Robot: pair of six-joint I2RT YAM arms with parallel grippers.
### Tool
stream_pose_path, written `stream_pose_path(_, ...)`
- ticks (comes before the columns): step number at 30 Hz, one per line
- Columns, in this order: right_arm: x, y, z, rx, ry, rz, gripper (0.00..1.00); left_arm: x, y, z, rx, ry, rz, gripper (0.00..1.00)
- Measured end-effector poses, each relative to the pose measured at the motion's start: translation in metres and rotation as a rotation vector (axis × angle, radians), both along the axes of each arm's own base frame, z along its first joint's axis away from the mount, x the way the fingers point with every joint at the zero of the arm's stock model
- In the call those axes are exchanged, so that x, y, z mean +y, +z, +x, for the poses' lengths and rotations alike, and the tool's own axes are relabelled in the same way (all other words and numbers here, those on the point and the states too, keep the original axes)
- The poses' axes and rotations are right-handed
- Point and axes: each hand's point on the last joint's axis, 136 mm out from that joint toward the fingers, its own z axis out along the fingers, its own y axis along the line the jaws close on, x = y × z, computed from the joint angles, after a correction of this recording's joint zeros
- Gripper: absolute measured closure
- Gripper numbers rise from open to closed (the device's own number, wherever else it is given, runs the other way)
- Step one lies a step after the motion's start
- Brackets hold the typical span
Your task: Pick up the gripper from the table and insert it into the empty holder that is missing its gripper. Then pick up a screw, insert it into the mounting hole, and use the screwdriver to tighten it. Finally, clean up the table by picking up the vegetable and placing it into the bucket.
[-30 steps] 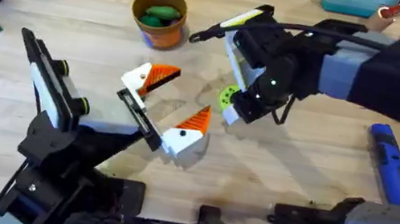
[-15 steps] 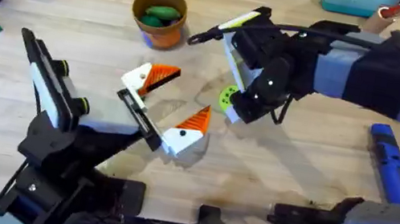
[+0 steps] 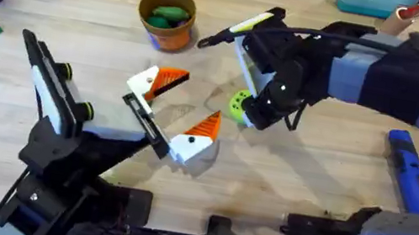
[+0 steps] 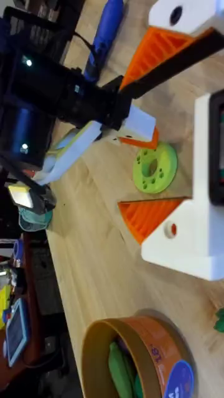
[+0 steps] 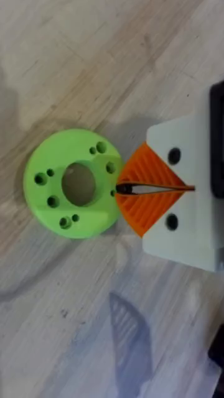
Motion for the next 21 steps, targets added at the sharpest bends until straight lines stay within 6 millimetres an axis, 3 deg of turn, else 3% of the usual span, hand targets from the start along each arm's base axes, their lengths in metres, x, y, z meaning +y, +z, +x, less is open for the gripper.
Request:
stream_pose_path(10, -0.003, 0.007, 0.000, 0.005, -0.003, -0.018, 0.994, 0.000, 0.000, 0.000, 0.000, 0.000, 0.000, 0.013)
stream_pose_path(21, 0.010, 0.097, 0.056, -0.159, -0.085, 0.144, 0.994, 0.000, 0.000, 0.000, 0.000, 0.000, 0.000, 0.013)
